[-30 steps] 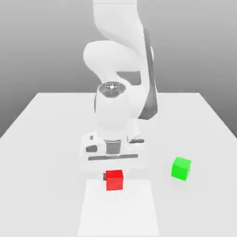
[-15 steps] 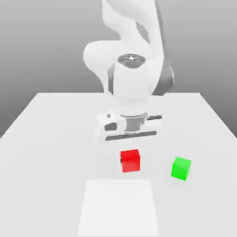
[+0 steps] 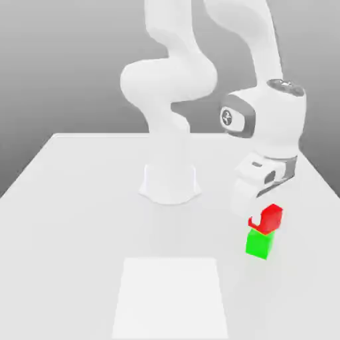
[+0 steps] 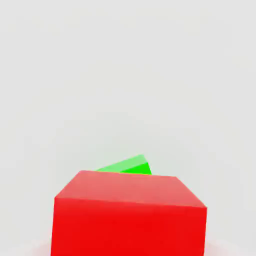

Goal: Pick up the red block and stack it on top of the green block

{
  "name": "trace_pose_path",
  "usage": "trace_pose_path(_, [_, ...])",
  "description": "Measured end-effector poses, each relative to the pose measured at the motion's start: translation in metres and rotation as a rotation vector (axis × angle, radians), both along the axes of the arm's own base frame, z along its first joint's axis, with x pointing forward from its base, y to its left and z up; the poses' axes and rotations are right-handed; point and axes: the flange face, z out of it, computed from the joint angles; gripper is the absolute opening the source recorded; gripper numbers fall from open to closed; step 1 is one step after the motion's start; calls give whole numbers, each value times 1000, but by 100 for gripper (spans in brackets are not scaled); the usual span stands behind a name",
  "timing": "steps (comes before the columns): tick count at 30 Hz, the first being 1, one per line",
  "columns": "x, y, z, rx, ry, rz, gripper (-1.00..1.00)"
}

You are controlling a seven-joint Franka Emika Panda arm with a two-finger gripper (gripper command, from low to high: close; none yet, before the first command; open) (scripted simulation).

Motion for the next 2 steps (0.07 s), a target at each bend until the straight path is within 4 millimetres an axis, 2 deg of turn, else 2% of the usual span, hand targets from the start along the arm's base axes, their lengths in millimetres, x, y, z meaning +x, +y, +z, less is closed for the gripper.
trace_pose_path(2, [1, -2, 0, 0, 0, -7, 100])
